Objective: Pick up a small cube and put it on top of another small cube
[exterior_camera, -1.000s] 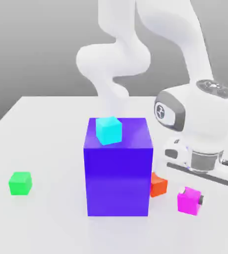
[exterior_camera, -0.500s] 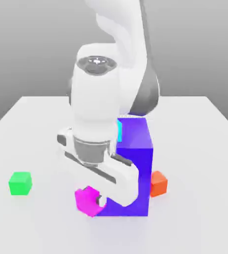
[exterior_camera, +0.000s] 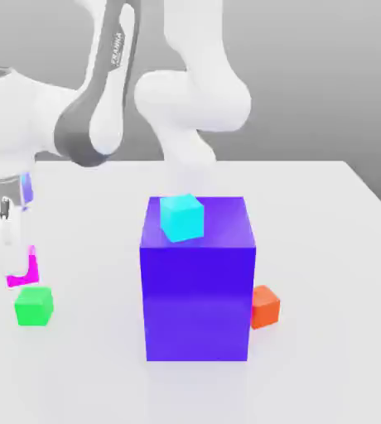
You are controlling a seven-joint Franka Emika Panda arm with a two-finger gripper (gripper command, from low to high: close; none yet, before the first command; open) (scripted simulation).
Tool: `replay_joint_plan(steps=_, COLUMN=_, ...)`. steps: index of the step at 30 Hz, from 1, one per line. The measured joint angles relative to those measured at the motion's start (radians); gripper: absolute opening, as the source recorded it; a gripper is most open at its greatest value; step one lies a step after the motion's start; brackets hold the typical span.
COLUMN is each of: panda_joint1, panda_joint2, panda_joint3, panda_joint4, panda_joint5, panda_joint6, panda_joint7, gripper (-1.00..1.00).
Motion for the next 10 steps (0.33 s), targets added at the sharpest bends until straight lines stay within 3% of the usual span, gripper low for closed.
replay_joint_plan(steps=7, panda_joint1=-0.034, panda_joint2=0.183, panda_joint3=0.022, panda_joint4=-0.023, panda_joint5=0.109, panda_joint6=0.195, panda_joint7=-0.031, gripper=-1.0)
replay_joint_plan(steps=8, panda_joint1=-0.039, panda_joint2=0.208, panda_joint3=0.03, panda_joint4=-0.021, panda_joint5=0.125, panda_joint6=0.218, panda_joint7=-0.041, gripper=1.0)
replay_joint_plan(steps=10, panda_joint1=-0.039, panda_joint2=0.208, panda_joint3=0.03, panda_joint4=-0.021, panda_joint5=0.125, panda_joint6=0.218, panda_joint7=-0.041, gripper=1.0)
